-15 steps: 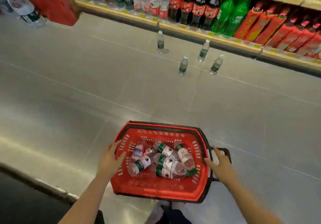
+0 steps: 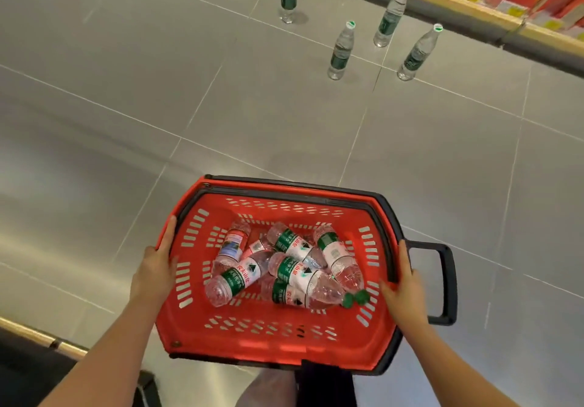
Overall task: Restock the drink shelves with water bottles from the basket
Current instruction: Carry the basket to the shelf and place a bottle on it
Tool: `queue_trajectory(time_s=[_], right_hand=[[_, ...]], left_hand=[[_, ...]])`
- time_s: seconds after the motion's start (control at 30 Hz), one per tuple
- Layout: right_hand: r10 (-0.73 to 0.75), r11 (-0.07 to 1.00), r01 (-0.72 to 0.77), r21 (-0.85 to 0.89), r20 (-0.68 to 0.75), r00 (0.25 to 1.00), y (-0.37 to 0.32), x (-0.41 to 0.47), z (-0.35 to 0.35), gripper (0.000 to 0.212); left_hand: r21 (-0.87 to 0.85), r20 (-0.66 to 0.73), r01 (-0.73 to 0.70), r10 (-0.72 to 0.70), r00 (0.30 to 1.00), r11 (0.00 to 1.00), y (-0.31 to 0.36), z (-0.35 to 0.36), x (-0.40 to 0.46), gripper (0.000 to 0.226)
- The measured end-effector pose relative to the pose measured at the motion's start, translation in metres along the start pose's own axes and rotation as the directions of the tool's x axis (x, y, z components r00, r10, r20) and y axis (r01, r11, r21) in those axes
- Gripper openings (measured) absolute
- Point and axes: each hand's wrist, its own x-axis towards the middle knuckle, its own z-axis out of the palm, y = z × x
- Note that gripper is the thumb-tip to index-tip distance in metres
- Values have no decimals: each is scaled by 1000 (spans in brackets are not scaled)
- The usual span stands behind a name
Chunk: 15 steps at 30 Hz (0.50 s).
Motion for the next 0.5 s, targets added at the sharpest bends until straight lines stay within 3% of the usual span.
queue_trajectory(time_s=[0.23, 0.5], right_hand=[[-100, 991, 102, -82, 23, 995, -33, 27, -38, 79], [-178, 969, 183, -165, 44, 983, -124, 26, -114, 80]], left_hand=[[44, 72, 10, -14, 997, 999, 24, -49, -1, 73], [0, 25, 20, -20, 999, 1000, 61, -155, -19, 79]])
